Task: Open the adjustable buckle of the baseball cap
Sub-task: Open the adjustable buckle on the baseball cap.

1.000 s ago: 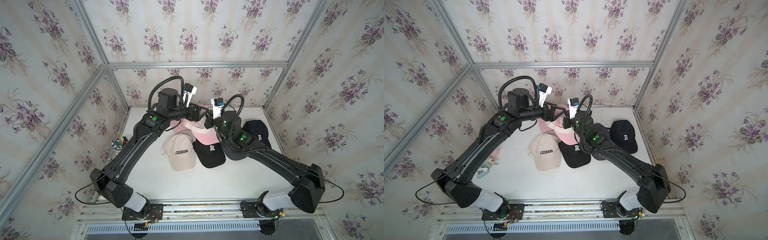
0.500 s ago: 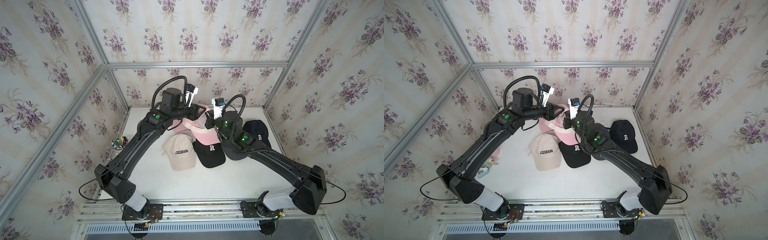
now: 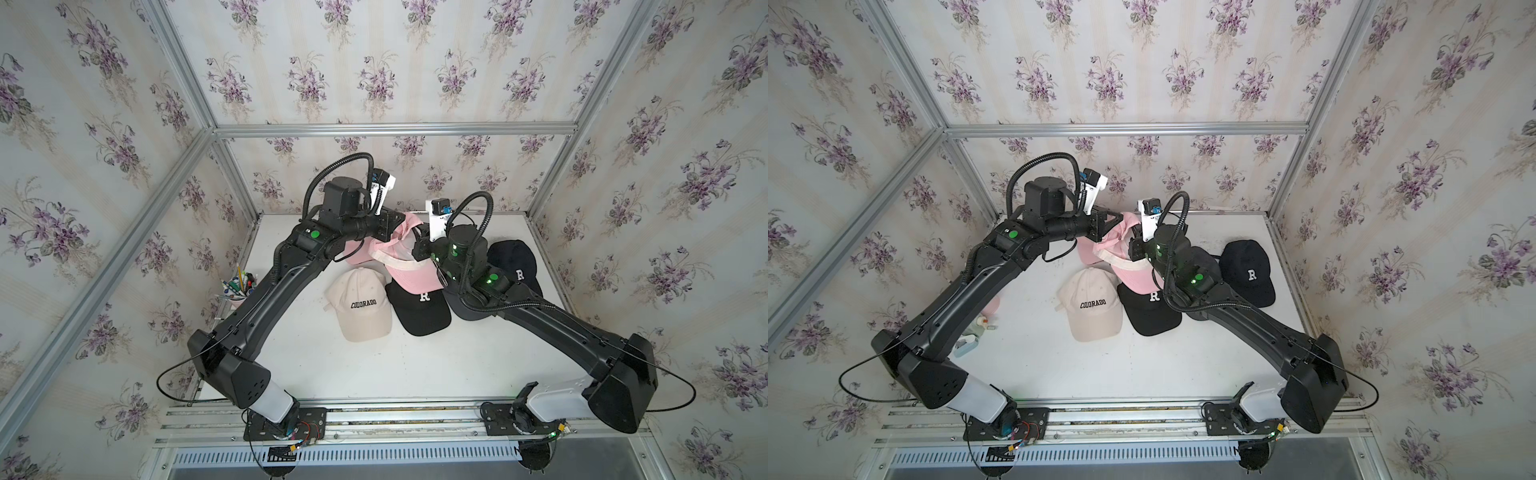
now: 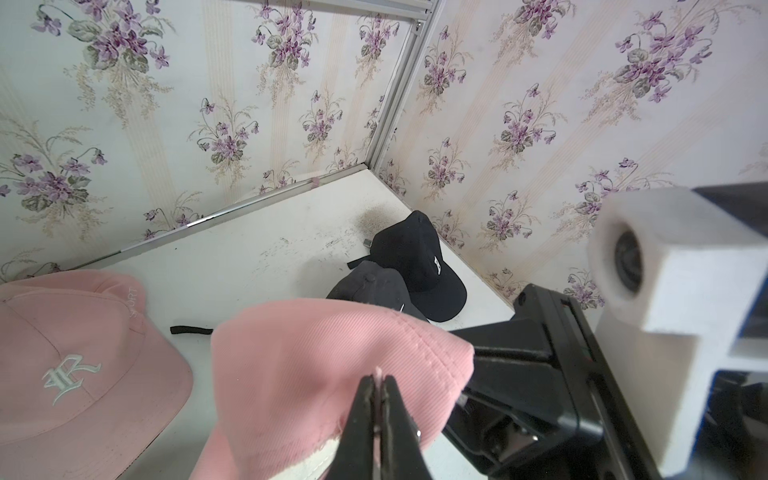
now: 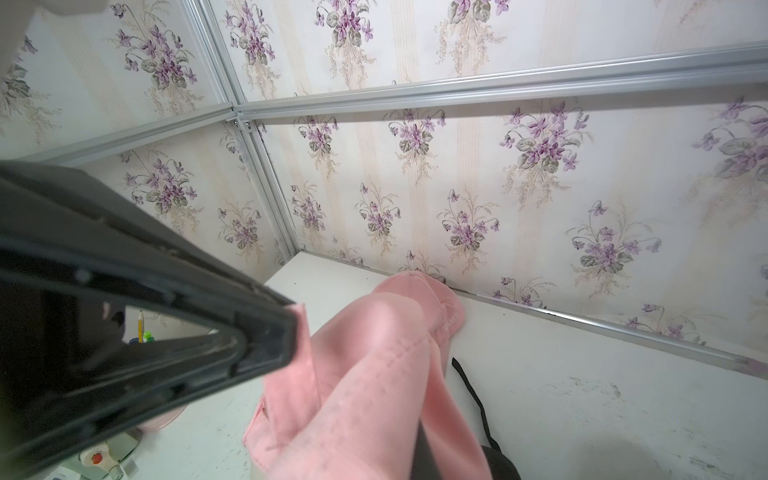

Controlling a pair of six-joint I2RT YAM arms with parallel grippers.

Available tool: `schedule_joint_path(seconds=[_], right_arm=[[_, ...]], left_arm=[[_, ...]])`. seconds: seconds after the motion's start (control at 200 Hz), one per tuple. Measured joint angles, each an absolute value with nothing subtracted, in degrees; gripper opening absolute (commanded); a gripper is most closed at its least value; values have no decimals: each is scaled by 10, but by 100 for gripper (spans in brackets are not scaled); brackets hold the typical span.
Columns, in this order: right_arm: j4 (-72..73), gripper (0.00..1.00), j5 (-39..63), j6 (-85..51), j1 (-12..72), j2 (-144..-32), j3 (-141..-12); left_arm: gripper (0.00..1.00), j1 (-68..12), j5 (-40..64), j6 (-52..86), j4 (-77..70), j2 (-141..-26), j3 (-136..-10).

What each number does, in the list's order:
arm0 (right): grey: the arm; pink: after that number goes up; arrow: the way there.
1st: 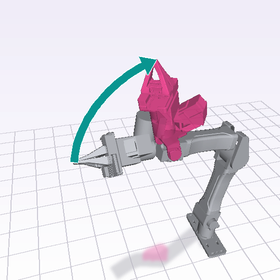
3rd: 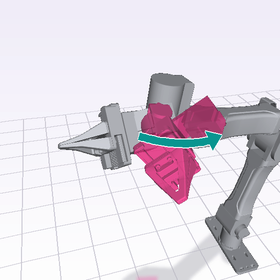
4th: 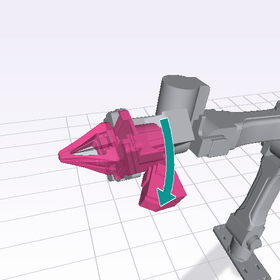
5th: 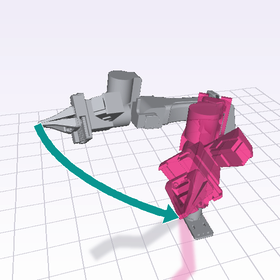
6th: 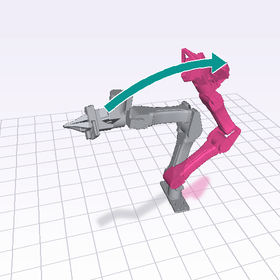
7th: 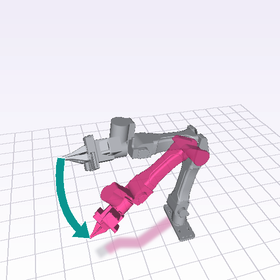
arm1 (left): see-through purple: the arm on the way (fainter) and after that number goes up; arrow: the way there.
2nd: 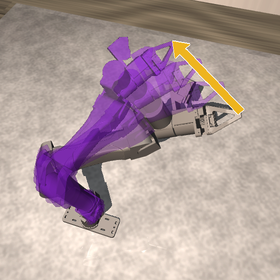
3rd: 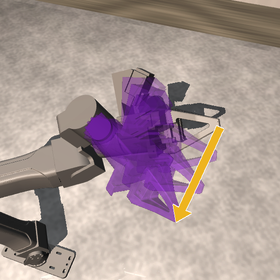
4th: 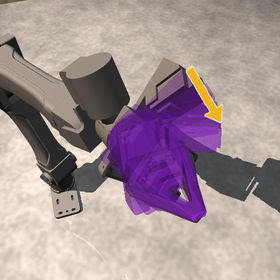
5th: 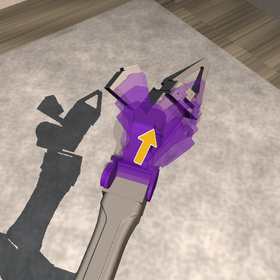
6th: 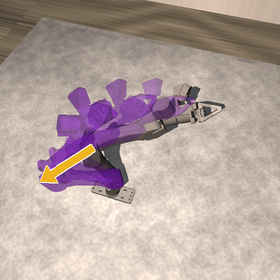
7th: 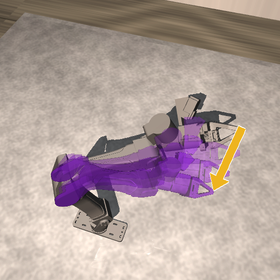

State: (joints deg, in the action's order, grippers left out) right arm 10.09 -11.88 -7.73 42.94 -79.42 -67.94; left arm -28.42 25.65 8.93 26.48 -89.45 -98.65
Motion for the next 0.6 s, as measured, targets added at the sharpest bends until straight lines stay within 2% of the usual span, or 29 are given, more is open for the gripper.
schedule_joint_path(seconds=[0.6], right_arm=[[88, 0, -130, -81, 430, -766, -663]], left_arm=[[0, -280, 134, 85, 265, -837, -944]])
